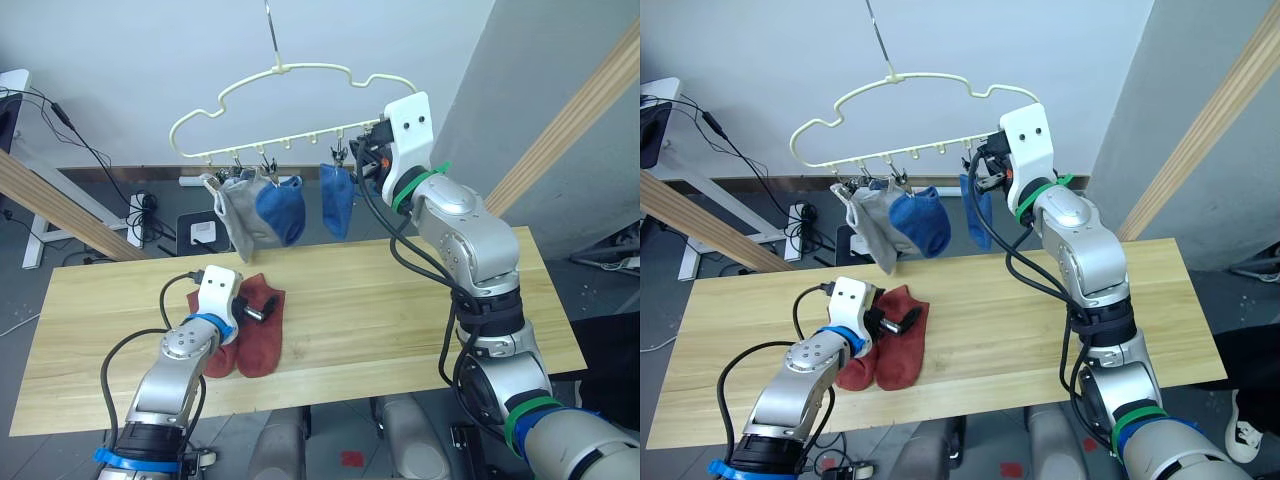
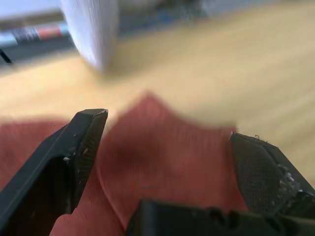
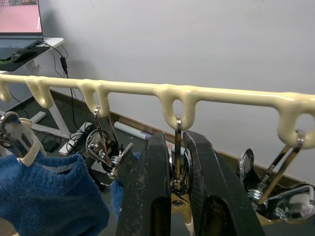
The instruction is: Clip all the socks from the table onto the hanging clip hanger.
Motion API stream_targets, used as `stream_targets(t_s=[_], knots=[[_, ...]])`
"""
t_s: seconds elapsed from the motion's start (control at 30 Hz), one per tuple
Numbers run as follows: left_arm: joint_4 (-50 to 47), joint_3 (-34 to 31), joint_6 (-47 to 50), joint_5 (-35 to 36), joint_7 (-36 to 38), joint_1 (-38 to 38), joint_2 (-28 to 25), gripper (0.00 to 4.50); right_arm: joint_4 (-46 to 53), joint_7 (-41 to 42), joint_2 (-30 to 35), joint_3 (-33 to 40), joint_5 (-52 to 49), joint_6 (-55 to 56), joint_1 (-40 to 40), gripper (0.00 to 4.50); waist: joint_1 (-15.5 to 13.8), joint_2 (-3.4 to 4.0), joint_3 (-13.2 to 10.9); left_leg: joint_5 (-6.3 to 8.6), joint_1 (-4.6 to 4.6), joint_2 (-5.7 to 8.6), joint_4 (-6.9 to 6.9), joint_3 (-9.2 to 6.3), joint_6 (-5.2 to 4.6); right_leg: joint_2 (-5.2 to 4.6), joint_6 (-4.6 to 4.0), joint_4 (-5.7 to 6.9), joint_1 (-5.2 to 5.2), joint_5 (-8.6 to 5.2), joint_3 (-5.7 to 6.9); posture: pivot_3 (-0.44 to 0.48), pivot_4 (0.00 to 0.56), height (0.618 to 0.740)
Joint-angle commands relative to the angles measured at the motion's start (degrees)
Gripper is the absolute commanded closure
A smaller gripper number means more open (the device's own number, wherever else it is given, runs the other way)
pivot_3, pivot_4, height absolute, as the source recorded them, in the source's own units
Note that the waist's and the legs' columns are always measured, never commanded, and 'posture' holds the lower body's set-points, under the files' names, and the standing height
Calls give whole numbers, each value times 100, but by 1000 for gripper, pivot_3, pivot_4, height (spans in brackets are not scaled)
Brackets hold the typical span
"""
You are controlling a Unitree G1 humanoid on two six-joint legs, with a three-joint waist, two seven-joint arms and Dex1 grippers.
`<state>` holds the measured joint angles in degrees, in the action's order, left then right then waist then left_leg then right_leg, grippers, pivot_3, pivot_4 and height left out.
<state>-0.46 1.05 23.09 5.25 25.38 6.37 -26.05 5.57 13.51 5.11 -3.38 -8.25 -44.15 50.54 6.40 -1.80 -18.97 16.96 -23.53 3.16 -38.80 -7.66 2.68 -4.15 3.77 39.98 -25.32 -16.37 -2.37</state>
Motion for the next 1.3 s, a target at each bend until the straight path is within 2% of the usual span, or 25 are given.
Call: stream_targets(t_s=[0.03, 0.27, 0.37, 0.57, 0.73, 0.9, 1.07, 1.3], knots=[[144, 116, -88, 7, 278, 16, -39, 184, 281, 5, -35, 41, -97, 53, 63, 4364, -3, 0, 0, 0, 0, 0, 0, 0, 0, 0, 0, 0, 0, 0, 0, -104, 354, 740], [418, 150, -98, -226, 321, 10, -235, 1859, 342, 22, -59, 13, -116, 9, 27, 4364, 12, 0, 0, -1, 2, -1, -1, -1, 0, 0, 0, 4, 1, 1, 0, -103, 352, 740], [465, 170, -211, -288, 324, -33, -284, 2775, 350, 23, -68, 8, -118, 5, 20, 4364, 14, 1, 1, -1, 3, -2, -1, -1, 0, 0, 0, 4, 1, 1, -1, -103, 352, 740], [507, 274, -1187, -218, 667, 287, -229, 4500, 362, 22, -84, 12, -109, -6, 17, 4364, -2, 1, 1, -1, 3, -2, -1, -2, 0, 0, 0, 4, 1, 2, 0, -103, 352, 740], [339, 392, -1622, 412, 1562, 967, 93, 4500, 371, 26, -76, 16, -110, -28, 21, 4364, -62, 0, 1, -1, -3, 0, -3, -3, 0, -2, 0, -1, 1, 3, 5, -109, 349, 740], [-33, 555, -1093, 1088, 2104, 1718, 557, 4500, 388, 24, -88, 28, -115, -52, 50, 4364, -25, 0, 1, -1, -7, 1, -5, 2, 0, -1, 0, -5, 0, 3, 3, -114, 347, 740], [180, 686, -1344, 959, 1904, 2312, 1076, 4500, 397, 32, -99, 42, -134, -56, 61, 4364, 20, 0, 1, -2, -7, 1, -6, 6, -1, 0, 1, 0, -2, 3, 3, -113, 347, 740], [1119, 618, -2449, 49, 689, 2825, 1604, 4500, 446, 11, -133, 45, -150, -98, 63, 4364, 22, 0, 1, -3, -6, 2, -14, 7, -2, 4, 4, 6, -1, 5, 1, -127, 352, 740]])
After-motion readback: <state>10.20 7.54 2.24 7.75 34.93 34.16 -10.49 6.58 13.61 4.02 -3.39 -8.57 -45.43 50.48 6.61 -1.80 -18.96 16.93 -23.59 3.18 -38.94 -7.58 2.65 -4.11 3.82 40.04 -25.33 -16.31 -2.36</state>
